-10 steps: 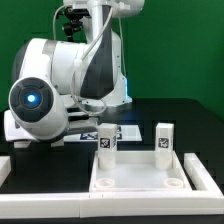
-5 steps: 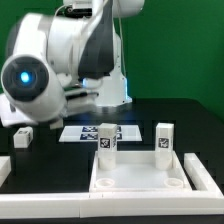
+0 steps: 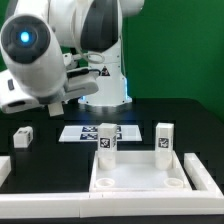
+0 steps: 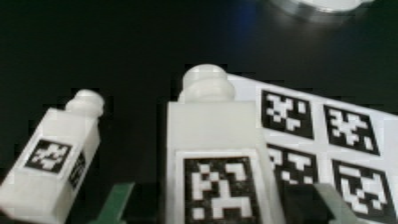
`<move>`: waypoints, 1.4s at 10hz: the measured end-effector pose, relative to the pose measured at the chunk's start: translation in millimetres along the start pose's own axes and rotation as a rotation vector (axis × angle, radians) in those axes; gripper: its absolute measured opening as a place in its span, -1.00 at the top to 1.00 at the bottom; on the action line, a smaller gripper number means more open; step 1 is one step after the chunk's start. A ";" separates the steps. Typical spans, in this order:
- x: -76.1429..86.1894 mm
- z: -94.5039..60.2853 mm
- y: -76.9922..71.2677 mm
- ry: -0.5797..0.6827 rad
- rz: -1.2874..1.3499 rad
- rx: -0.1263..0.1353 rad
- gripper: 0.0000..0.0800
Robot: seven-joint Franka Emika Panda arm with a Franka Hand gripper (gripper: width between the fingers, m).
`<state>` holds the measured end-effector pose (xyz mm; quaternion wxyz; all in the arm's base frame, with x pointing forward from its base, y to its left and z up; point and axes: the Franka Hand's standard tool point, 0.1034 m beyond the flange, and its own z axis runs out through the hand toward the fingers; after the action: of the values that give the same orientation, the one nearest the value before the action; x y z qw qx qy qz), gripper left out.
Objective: Assemble square table
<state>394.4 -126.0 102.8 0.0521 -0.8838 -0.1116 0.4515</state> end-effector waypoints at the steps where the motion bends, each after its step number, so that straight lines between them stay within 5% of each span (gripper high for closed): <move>1: -0.8 -27.6 -2.5 0.066 -0.014 -0.005 0.27; 3: -5.0 -94.2 -4.6 0.208 -0.022 -0.041 0.27; 4: -3.3 -106.3 -2.0 0.290 -0.024 -0.052 0.27; 7: 7.9 -108.2 -3.4 0.476 0.019 -0.068 0.27; 8: 28.4 -108.4 -23.2 0.538 0.054 -0.072 0.27; 11: 78.4 -153.0 -87.8 0.738 0.191 -0.063 0.27; 12: 86.3 -165.1 -98.8 0.792 0.198 -0.069 0.27; 14: 78.4 -164.6 -89.1 0.900 0.187 -0.093 0.27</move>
Offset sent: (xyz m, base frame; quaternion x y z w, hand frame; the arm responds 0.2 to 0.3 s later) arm 0.0484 -0.0008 0.0573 0.0101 0.1926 0.0024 0.9812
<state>558.8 -19.0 154.9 0.0146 -0.9995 -0.0177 0.0203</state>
